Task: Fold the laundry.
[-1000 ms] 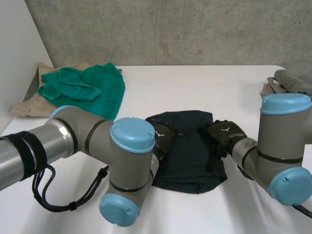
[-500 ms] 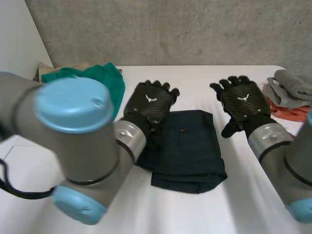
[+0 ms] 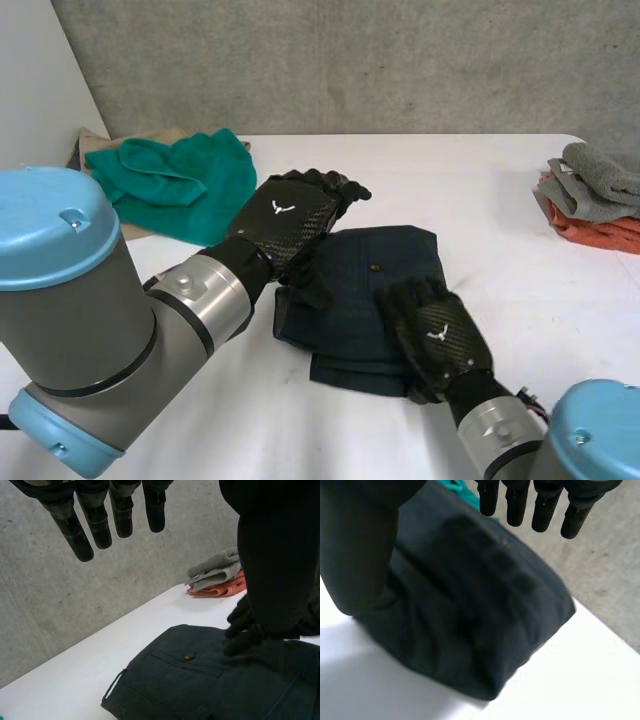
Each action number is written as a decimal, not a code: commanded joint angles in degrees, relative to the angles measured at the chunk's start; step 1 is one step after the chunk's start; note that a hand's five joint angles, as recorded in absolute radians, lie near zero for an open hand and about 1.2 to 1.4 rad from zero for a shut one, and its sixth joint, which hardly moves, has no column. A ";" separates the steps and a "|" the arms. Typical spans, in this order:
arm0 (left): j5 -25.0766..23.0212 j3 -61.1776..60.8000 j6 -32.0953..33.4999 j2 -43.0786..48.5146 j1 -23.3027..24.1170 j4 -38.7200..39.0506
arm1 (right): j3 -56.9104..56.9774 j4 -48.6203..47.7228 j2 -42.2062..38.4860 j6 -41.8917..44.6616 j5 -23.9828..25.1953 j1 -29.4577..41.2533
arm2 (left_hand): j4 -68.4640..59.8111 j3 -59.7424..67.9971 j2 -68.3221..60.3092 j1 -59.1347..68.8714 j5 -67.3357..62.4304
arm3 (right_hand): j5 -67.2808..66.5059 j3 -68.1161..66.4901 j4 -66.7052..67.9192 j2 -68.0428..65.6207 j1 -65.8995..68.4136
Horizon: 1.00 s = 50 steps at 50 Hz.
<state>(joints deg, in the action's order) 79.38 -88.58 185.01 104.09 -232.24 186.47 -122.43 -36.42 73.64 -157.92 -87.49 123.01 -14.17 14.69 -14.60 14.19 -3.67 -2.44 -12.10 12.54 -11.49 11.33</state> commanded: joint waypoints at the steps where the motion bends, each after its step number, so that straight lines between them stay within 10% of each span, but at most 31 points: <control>1: 0.16 -0.10 0.08 1.11 0.04 0.39 | 1.50 -4.61 -5.52 0.16 -0.93 0.57 | -0.25 -0.27 0.18 0.23 -0.75 | 2.44 2.10 -2.54 1.49 -1.33; 21: 0.07 -0.19 0.00 1.99 0.12 0.48 | 8.70 -8.75 -13.52 1.30 -0.84 0.48 | -0.42 -0.11 0.02 0.40 -0.92 | -10.07 -10.41 9.97 -11.01 11.18; 32: 0.07 -0.19 0.00 1.91 0.21 0.39 | 13.79 -12.18 -14.84 1.39 -0.40 0.04 | -0.42 -0.11 0.02 0.40 -0.92 | -67.51 -67.85 67.41 -68.45 68.62; 43: -0.37 0.16 0.08 0.15 0.92 1.35 | 26.80 -9.81 -13.26 1.65 0.56 -5.49 | 0.26 -0.78 0.69 -0.27 -0.25 | -67.56 -67.90 67.46 -68.51 68.67; 50: -0.28 0.16 0.00 -1.70 0.92 1.53 | 33.57 4.58 -11.85 1.13 9.69 -9.36 | 0.43 -0.95 0.86 -0.44 -0.08 | -57.58 -57.92 57.48 -58.52 58.69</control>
<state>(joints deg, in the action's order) 79.01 -88.29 185.09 103.66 -231.32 187.83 -93.32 -43.09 61.26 -156.37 -84.56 116.38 -14.17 14.69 -14.60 14.19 -3.67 -17.13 -66.82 68.52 -66.94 63.84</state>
